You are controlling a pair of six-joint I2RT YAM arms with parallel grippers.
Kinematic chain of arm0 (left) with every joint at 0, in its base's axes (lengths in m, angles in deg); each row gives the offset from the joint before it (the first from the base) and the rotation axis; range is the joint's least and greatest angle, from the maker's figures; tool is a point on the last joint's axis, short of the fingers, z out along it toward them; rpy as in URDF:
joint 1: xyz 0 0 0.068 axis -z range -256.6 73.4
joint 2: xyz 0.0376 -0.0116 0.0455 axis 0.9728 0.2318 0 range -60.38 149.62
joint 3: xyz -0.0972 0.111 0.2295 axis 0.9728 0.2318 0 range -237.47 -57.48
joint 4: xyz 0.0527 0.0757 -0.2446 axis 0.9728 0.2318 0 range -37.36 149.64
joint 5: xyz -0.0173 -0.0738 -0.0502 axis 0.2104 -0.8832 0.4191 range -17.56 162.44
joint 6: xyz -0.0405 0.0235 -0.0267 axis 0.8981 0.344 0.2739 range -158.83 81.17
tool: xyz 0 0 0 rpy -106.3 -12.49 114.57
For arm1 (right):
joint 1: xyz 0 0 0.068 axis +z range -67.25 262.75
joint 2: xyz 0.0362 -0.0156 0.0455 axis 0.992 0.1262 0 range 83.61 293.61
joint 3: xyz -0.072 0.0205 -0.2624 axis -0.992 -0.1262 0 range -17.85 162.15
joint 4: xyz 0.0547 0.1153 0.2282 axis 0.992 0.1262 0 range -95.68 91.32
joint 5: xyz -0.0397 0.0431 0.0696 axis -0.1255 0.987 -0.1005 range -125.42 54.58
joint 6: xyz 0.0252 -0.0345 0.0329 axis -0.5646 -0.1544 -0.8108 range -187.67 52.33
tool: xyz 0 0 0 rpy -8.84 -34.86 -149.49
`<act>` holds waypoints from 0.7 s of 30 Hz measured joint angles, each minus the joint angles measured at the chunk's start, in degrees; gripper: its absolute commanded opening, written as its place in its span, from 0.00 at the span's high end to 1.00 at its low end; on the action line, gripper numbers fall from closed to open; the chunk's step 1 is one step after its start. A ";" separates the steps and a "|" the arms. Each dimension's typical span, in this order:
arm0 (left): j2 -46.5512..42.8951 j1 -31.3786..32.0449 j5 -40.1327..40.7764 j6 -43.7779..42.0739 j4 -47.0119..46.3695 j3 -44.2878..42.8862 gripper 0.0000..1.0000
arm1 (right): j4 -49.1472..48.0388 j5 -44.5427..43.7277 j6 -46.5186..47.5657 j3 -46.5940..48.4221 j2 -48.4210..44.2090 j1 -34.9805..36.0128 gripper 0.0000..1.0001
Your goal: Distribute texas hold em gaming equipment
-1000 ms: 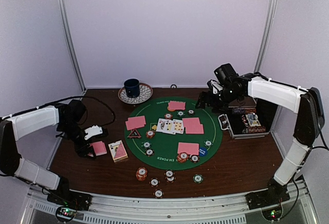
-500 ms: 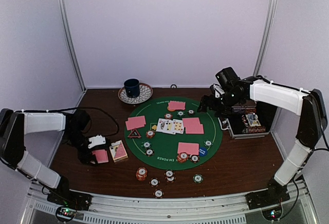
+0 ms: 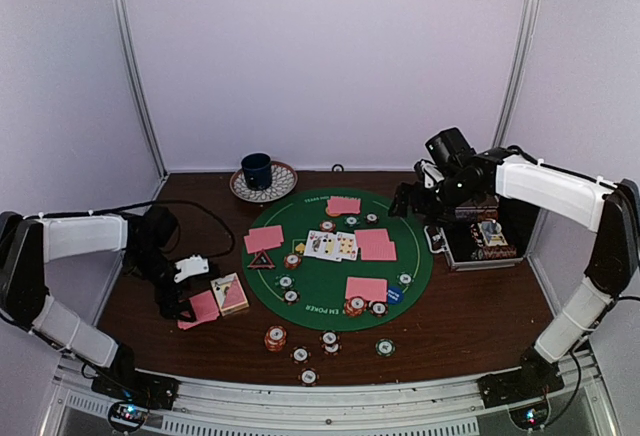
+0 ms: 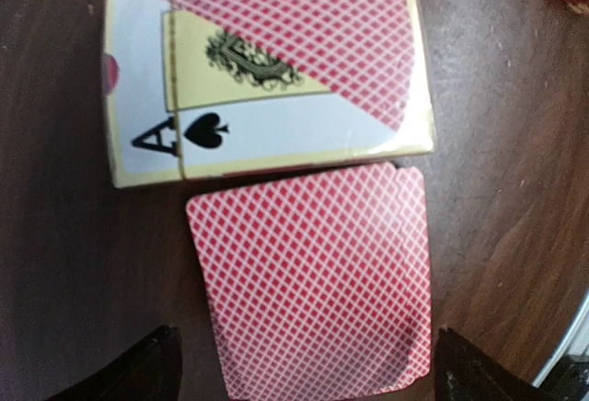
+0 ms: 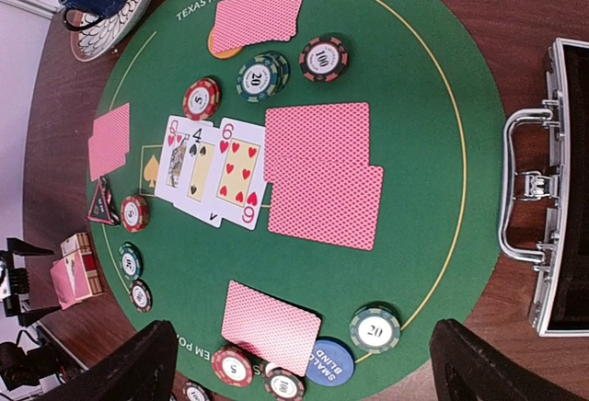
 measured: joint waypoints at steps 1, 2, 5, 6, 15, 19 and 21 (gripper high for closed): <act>-0.52 0.00 -0.37 0.46 1.14 -1.18 0.02 | 0.39 -0.44 0.15 0.00 -0.42 0.00 0.01; -0.96 0.00 -0.50 0.76 1.55 -1.95 0.02 | 0.94 -0.92 0.26 0.00 -0.98 0.00 0.00; -2.89 0.00 -1.18 2.23 3.74 -6.01 0.02 | 1.60 -2.75 1.11 -0.11 -3.45 0.00 0.01; -3.63 -0.02 -1.64 2.97 4.00 -7.48 0.02 | 1.60 -3.54 1.40 -0.28 -4.55 -0.02 0.01; -6.84 -4.90 -7.43 16.39 -5.33 -13.33 0.03 | 1.20 -18.82 5.62 -3.56 -16.00 -5.22 0.01; -6.12 -7.93 -7.63 24.79 -18.38 -8.00 0.02 | -8.17 -34.12 11.26 -14.34 -23.74 -8.15 0.00; -4.07 -8.96 -7.54 28.13 -23.63 -6.05 0.02 | -16.09 -40.79 16.31 -22.71 -27.85 -8.33 0.01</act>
